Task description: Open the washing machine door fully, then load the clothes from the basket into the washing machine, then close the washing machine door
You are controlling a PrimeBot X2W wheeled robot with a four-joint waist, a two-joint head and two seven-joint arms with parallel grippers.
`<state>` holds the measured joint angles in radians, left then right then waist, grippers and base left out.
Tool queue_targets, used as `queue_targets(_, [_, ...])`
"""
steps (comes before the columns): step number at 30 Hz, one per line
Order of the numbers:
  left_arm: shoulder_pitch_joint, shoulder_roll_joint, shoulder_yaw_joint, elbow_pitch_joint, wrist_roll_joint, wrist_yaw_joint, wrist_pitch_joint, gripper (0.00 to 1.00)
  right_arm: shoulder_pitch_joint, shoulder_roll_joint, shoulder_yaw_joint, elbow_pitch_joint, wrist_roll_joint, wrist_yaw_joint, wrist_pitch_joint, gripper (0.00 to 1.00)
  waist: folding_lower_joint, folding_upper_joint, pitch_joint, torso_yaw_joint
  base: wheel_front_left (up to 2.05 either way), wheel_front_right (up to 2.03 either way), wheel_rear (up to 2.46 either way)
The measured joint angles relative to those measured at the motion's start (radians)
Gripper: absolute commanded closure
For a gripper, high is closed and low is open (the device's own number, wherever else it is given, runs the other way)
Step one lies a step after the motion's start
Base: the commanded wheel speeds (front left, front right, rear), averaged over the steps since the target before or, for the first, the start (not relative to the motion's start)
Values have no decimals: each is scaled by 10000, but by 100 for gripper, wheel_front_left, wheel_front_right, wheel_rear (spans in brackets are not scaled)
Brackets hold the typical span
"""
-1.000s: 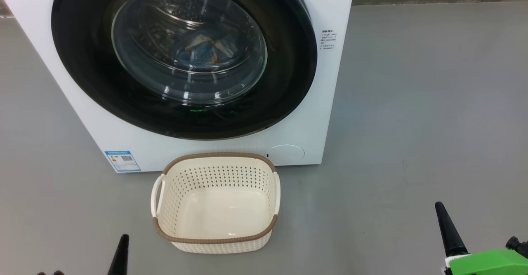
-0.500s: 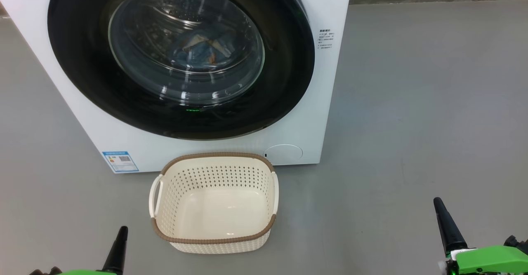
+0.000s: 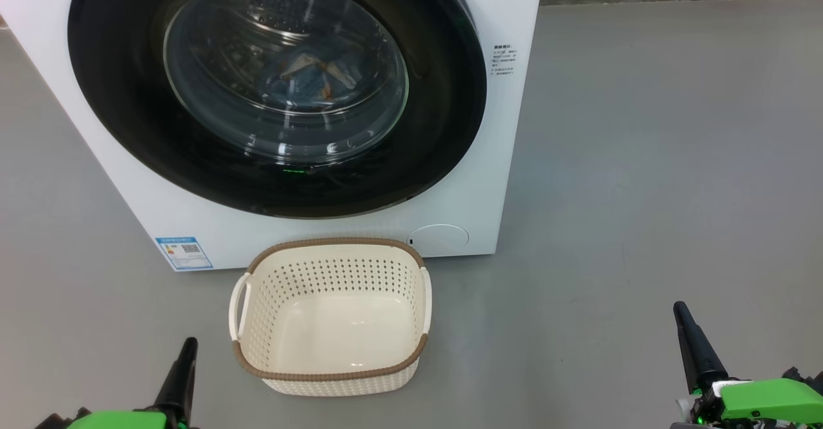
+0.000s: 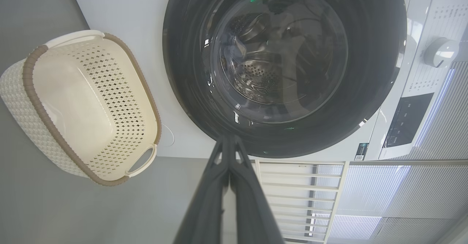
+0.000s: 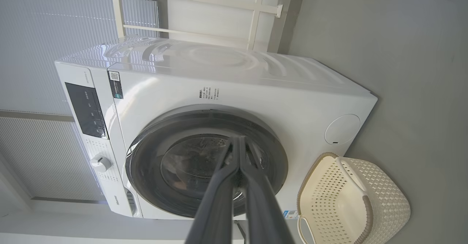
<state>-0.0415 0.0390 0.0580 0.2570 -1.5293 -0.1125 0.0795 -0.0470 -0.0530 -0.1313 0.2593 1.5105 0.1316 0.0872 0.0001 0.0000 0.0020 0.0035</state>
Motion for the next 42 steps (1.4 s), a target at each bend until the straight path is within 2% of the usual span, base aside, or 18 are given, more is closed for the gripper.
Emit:
queue_targets(10, [-205,-2,130,73,-780,-82,221,100,-200,59,-48,104,928,-27,184,100,0,0,11,-36,0,0,0])
queue_targets(42, [-242,-4,159,75,-780,-82,265,100,-201,61,-50,105,930,-27,184,100,0,0,10,-35,0,0,0])
